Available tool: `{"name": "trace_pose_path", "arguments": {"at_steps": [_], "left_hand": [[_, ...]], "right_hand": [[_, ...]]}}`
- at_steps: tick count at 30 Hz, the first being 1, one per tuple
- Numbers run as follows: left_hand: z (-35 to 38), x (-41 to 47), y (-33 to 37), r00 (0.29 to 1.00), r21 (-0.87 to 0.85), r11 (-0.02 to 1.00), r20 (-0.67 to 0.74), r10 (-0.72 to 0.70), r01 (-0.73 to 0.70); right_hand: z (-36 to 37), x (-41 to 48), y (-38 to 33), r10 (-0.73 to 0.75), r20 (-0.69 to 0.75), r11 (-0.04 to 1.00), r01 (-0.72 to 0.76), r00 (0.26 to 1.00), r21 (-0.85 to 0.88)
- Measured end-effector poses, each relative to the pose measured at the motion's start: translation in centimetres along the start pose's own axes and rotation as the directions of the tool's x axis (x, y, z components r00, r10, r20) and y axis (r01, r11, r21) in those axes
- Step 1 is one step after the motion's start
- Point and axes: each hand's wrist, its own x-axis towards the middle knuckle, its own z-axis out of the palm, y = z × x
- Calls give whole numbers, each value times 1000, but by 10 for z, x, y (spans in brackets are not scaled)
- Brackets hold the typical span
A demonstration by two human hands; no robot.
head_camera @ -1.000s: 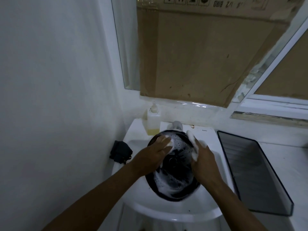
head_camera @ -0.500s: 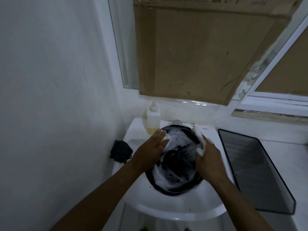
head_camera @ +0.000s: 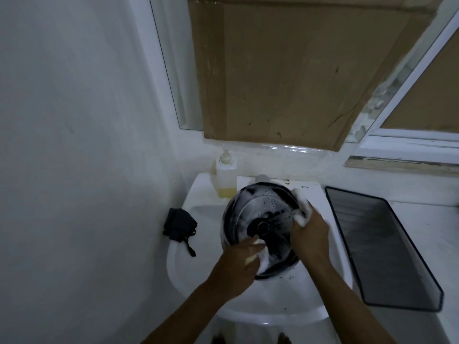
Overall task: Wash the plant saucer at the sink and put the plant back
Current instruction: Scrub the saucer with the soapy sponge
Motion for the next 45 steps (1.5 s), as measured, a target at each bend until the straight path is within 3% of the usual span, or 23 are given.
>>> {"name": "trace_pose_path", "arguments": {"at_steps": [3,8,12,16,18,21,26,28,31,34,35,37,39,40,42,45], "left_hand": [[-2,-3,-10,998,88,994,44,55,-58],[-41,27,-27,990,413,909,-92,106,-59],[-40,55,-12,976,353,929,-140,169,-110],[-28,45,-14,950,291,909,3,312,-299],[-42,45,-34,960,382,884,39,276,-270],[-53,50,-35,972,377,918,-143,185,-119],[-28,43,-4,925,306,881,-4,381,-362],[-48,45,-19,932,364,877,-60,356,-312],[-57,50,-23,964,353,932,-215,160,-76],[-35,60,3,916,148,987,-401,-4,69],[-31,66,12,906,100,994,-424,-8,55],[-32,72,18,921,198,970,-333,205,-144],[-35,66,12,910,268,889,-88,406,-371],[-36,60,6,901,271,864,33,432,-424],[-42,46,-10,905,297,855,126,406,-425],[-64,34,-27,956,374,891,-39,292,-258]], "right_hand": [[-2,-4,7,7,0,1000,-7,1000,8],[4,-15,4,10,38,995,-14,999,95],[11,-16,-4,-3,38,990,-2,999,141],[4,-8,-4,16,11,991,-18,1000,129],[0,-11,-1,49,-2,983,-48,999,177],[6,-13,-5,54,-15,979,-50,998,198],[11,-7,-11,72,-31,981,-65,997,183],[5,-8,-6,71,-22,979,-66,997,195],[9,-14,-10,37,-11,977,-34,999,210],[23,-17,-21,-43,24,991,40,999,126],[24,-17,-22,-63,33,992,59,997,109],[21,-15,-20,-44,47,992,37,998,124],[14,-12,-16,12,47,983,-21,999,183],[11,-11,-14,28,39,978,-35,999,207],[7,-10,-12,26,19,979,-30,999,203],[5,-13,-11,16,22,983,-20,1000,185]]}}
